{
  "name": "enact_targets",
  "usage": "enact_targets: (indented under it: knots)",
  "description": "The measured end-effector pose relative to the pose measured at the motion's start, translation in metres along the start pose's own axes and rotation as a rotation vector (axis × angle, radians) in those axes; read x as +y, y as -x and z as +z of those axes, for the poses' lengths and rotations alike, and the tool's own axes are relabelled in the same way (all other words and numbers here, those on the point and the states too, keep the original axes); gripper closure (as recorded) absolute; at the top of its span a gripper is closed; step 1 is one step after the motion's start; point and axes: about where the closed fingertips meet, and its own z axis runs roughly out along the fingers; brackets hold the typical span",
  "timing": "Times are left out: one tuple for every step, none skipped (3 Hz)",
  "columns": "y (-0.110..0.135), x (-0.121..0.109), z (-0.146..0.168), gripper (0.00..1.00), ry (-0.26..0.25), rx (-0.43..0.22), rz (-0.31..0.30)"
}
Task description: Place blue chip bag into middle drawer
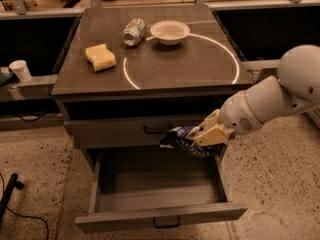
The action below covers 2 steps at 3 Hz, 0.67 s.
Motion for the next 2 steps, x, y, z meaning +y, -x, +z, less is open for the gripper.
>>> enact_targets:
  knots:
    - [-0.032,-0.024,0.03,1.0,-0.032,0.004,0.047]
    - [-0.057,-0.057,0.07,1.0,-0.041,0.026,0.056]
